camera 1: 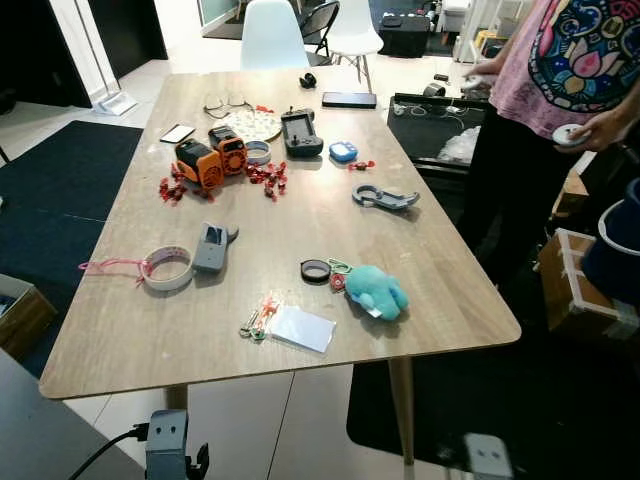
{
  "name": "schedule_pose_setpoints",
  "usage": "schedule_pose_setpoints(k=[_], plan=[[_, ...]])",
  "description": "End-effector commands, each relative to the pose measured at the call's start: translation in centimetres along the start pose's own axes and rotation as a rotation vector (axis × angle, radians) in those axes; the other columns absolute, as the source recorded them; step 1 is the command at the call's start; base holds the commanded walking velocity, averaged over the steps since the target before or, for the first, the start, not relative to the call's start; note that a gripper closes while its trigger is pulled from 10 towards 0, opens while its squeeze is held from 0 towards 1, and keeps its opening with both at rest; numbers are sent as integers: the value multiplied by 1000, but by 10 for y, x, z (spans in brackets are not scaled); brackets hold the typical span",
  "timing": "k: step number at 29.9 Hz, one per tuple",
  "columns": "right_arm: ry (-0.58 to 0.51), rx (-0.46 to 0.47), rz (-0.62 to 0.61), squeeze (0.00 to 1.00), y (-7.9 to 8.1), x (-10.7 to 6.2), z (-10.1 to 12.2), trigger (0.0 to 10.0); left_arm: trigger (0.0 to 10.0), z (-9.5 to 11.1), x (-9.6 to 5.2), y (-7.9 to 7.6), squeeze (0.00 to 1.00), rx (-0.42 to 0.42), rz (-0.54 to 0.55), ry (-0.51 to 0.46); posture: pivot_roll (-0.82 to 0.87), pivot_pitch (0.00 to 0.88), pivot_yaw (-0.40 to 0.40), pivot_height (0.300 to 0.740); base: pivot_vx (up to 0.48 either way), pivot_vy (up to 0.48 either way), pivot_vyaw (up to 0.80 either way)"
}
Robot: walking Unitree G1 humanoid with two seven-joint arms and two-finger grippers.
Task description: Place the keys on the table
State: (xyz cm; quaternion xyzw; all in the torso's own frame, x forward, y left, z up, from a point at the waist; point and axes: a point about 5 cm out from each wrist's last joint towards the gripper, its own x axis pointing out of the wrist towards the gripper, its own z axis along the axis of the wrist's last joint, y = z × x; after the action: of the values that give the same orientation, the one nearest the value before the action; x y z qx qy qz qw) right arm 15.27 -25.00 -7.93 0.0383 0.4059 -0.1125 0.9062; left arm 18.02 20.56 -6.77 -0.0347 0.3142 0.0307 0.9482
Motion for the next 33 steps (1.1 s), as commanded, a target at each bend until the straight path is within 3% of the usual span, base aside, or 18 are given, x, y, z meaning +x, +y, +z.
schedule_pose_setpoints(k=[1,3,6,9,10,12,15,16,17,19,21,24,25,26,27,29,30,33], plan=[[-13,64,-86,0,-23,-4,1,10000,10000,-8,-3,3,0,7,6,45,29,100,17,740,0,0,0],[-50,87,-166,0,-50,-9,9,10000,10000,-9,-3,4,0,11,5,56,26,100,21,740,0,0,0],[-63,94,-189,0,-57,-10,12,10000,10000,-9,-3,4,0,13,4,57,26,100,22,740,0,0,0],[-185,134,-352,0,-101,-22,39,10000,10000,-10,-3,4,0,21,0,68,24,98,24,740,0,0,0],[-185,134,-352,0,-101,-22,39,10000,10000,-10,-3,4,0,21,0,68,24,98,24,740,0,0,0],[-275,153,-456,0,-128,-32,60,10000,10000,-11,-3,4,0,24,-2,72,20,96,25,740,0,0,0],[-335,162,-512,0,-141,-38,74,10000,10000,-11,-3,3,0,25,-3,73,19,96,25,740,0,0,0],[-428,181,-568,0,-156,-46,96,10000,10000,-11,-3,3,0,27,-4,74,18,96,26,740,0,0,0],[-428,181,-568,0,-156,-46,96,10000,10000,-11,-3,3,0,27,-4,74,18,96,26,740,0,0,0],[-650,193,-607,0,-170,-61,156,10000,10000,-11,-2,3,0,29,-6,76,9,92,30,740,0,0,0],[-801,217,-565,0,-167,-68,200,10000,10000,-10,-2,3,0,31,-9,77,7,90,32,740,0,0,0],[-971,215,-390,0,-139,-73,263,10000,10000,-10,-2,3,0,34,-14,78,12,80,26,740,0,0,0],[-971,215,-390,0,-139,-73,263,10000,10000,-10,-2,3,0,34,-14,78,12,80,26,740,0,0,0],[-1049,186,-240,0,-113,-76,298,10000,10000,-10,-2,3,0,33,-13,75,16,76,21,740,0,0,0],[-1071,167,-182,0,-103,-77,309,10000,10000,-10,-2,3,0,32,-11,74,16,76,21,740,0,0,0],[-1079,155,-155,0,-97,-77,314,10000,10000,-10,-2,3,0,32,-11,73,16,76,21,740,0,0,0],[-1097,102,-35,0,-73,-76,329,10000,10000,-10,-2,3,0,30,-8,72,25,70,12,740,0,0,0],[-1095,49,103,0,-43,-74,341,10000,10000,-11,-3,4,0,28,-4,70,29,69,11,740,0,0,0]])
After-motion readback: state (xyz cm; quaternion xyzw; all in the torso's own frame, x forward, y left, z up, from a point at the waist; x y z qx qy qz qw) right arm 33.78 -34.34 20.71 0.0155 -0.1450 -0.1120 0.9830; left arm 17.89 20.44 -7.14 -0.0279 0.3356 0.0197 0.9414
